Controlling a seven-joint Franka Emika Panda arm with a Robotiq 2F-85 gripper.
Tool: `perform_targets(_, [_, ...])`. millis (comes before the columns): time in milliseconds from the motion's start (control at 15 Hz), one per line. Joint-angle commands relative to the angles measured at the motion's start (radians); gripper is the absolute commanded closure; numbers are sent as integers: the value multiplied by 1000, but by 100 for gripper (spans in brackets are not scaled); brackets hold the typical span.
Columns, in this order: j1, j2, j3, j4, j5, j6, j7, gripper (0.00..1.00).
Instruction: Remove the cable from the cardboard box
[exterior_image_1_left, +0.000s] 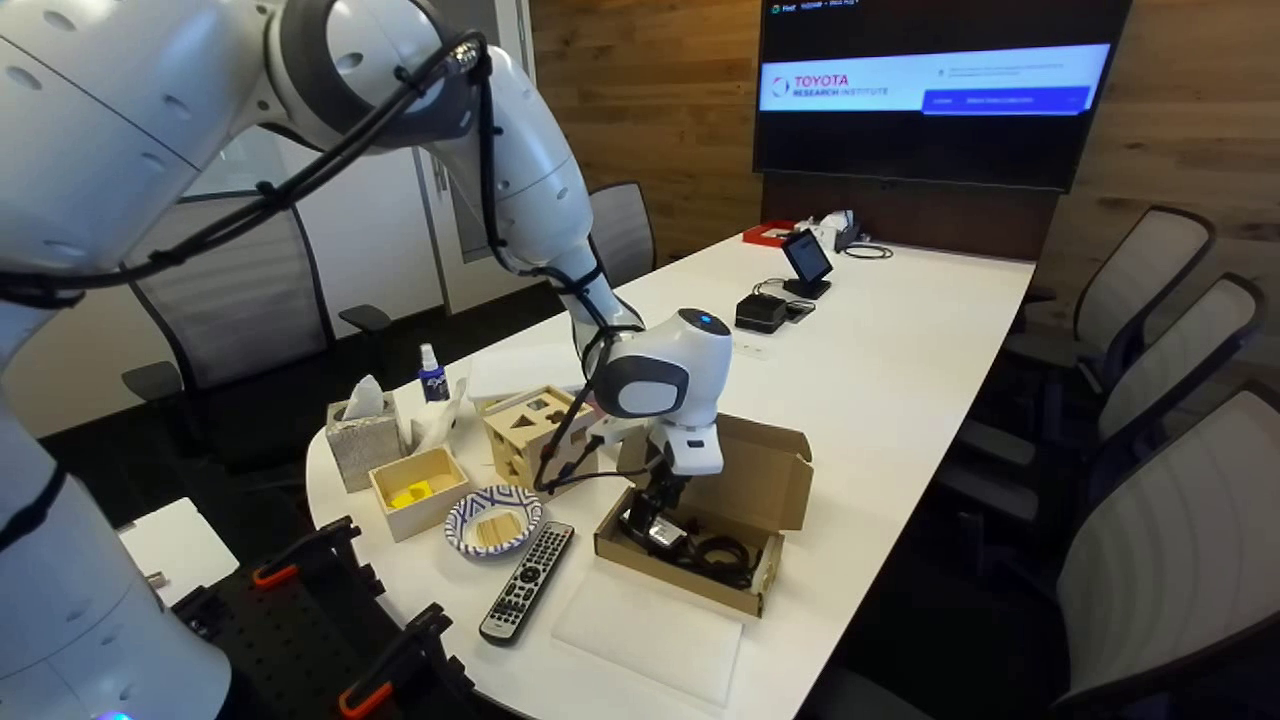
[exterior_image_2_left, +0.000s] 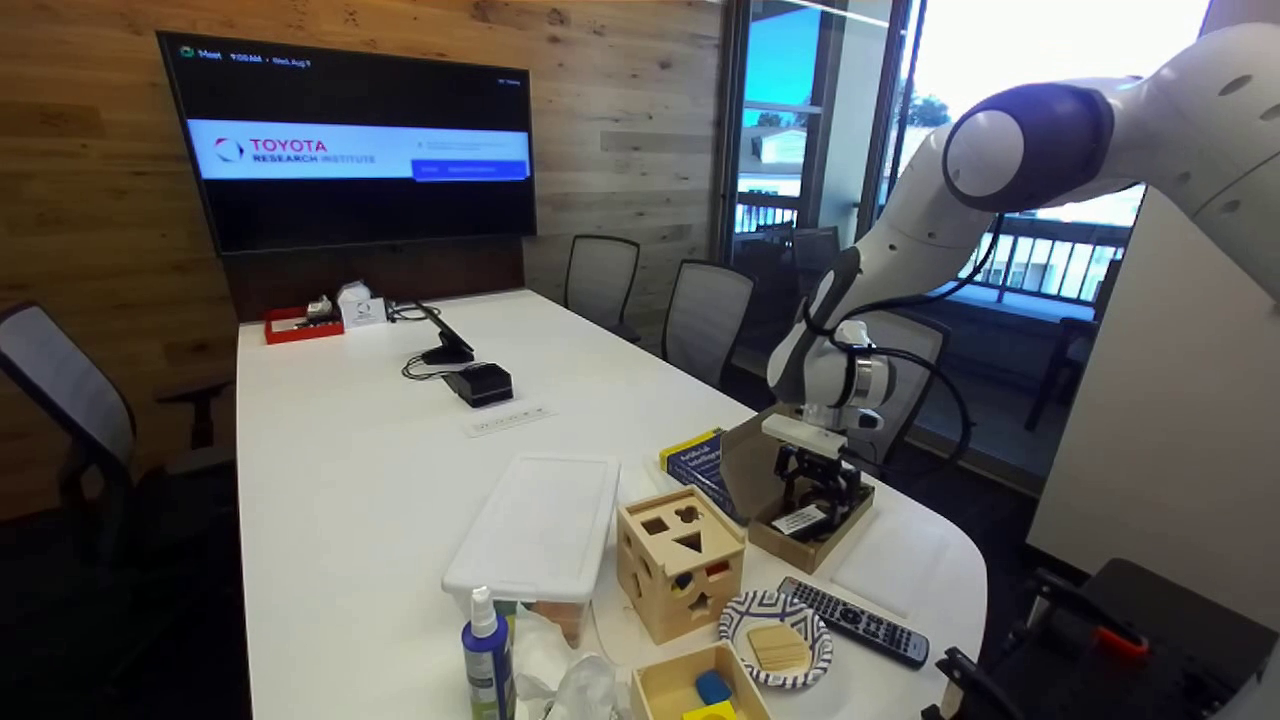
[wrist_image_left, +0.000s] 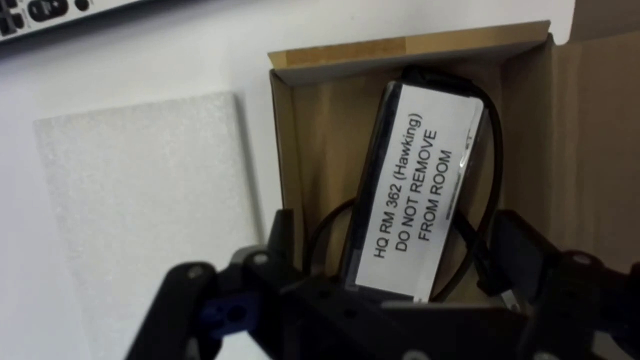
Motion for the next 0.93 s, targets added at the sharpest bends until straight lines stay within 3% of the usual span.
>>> perform_targets(0, [-1,50,-12,73,-26,-33,42,0])
perform_targets(533, [-11,124,-7,154,-28,-50,36,0])
perform_targets(600, [-11,130,-7,158,-27,-51,37,25])
perform_targets(667, [-11,135,-7,161,-27,-52,37,26])
perform_targets(867, [-9,138,-9,164,-28,-54,39,49])
